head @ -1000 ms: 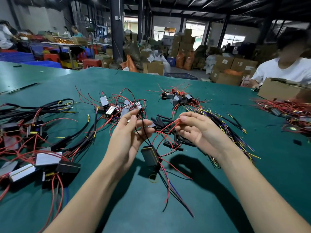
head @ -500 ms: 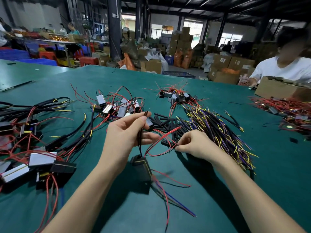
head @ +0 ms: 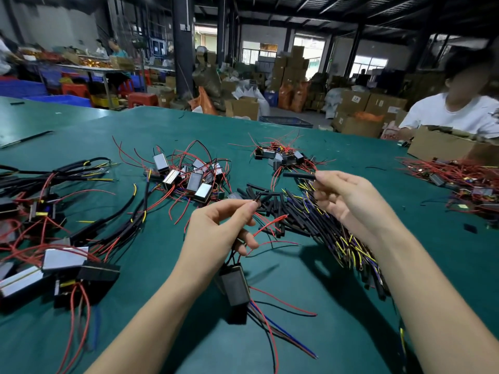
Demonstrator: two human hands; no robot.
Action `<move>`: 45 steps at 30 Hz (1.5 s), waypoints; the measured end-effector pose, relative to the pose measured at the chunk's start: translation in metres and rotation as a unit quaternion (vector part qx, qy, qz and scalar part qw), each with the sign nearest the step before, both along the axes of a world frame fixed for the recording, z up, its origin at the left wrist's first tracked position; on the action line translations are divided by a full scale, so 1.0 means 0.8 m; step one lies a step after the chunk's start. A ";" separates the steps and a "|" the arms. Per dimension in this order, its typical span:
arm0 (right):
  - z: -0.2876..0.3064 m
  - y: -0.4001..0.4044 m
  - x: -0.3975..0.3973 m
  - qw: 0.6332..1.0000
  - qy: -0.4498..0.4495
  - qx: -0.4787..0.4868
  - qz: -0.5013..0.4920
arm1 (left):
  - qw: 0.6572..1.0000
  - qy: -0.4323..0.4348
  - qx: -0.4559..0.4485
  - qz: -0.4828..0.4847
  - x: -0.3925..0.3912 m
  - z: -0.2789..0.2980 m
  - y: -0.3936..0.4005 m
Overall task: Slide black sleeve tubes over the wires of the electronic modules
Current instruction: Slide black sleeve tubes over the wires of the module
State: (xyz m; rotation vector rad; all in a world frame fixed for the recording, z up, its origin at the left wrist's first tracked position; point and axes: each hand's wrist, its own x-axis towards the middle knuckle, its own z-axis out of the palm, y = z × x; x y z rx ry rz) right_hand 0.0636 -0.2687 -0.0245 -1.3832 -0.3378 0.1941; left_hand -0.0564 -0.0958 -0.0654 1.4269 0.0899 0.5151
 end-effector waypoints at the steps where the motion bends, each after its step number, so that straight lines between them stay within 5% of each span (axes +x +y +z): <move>1: 0.007 0.000 -0.004 0.999 -0.008 0.011 0.033 | 1.000 0.000 -0.002 0.004 0.000 0.000 0.000; 5: 0.022 0.005 -0.023 0.989 -0.065 -0.032 0.126 | 1.000 -0.007 -0.002 0.014 0.001 -0.002 0.000; 13: 0.022 0.013 -0.031 0.993 -0.091 -0.032 0.066 | 1.000 -0.021 -0.004 0.020 0.001 -0.001 -0.002; 39: -0.007 0.043 -0.033 0.981 -0.124 -0.086 0.123 | 1.000 -0.013 -0.005 0.028 0.004 -0.003 0.000; 45: -0.016 0.050 -0.033 0.988 -0.102 -0.046 0.102 | 0.993 -0.004 0.105 0.059 0.005 -0.006 -0.002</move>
